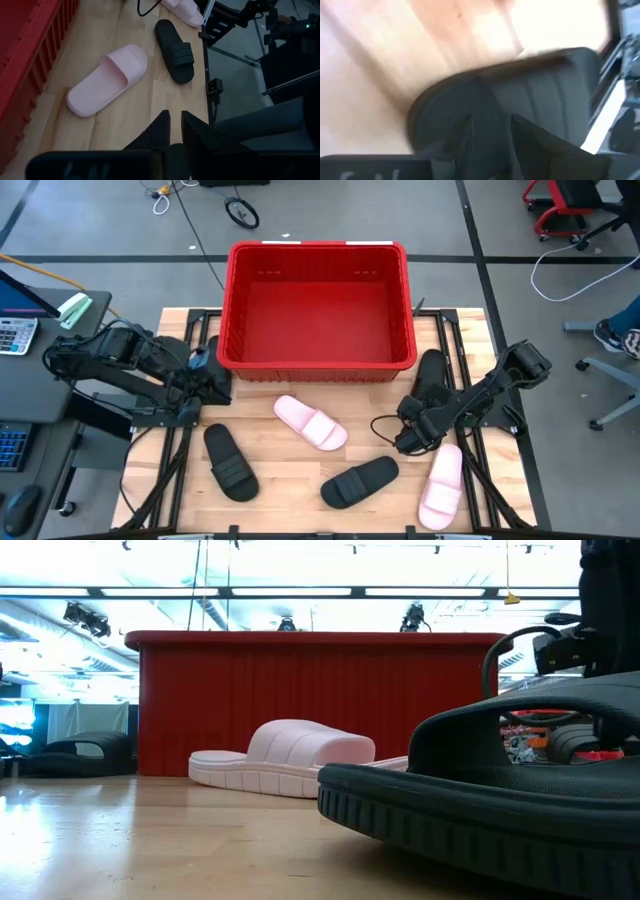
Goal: Pick and place slides into bin
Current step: Put the black slide into the red bin
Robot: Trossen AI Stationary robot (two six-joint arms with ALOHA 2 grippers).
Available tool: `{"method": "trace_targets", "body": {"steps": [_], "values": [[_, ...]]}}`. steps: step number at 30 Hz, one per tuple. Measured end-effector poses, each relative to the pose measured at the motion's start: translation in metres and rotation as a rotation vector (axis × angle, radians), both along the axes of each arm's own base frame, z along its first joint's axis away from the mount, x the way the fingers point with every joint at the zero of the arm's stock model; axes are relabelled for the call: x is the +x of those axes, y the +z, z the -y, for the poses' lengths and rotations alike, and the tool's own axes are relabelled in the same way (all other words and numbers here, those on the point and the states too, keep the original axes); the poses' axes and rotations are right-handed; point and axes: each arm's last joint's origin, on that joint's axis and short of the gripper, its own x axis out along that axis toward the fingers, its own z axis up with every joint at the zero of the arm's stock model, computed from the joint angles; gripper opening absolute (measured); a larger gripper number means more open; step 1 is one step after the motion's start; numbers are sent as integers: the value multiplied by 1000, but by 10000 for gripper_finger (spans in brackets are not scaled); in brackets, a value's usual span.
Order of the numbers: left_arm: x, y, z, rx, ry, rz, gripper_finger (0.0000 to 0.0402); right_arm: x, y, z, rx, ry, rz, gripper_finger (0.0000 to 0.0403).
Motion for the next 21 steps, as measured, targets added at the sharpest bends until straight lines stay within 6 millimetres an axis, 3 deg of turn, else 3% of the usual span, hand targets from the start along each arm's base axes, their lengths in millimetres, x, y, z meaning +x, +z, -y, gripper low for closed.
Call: {"method": "trace_targets", "body": {"steps": [8, 21], "values": [[0, 0, 0, 3, -3, 1, 49, -10, -16, 14, 5, -15, -64, 146], [0, 0, 0, -16, 12, -5, 49, -8, -14, 19, -7, -28, -83, 212]]}}
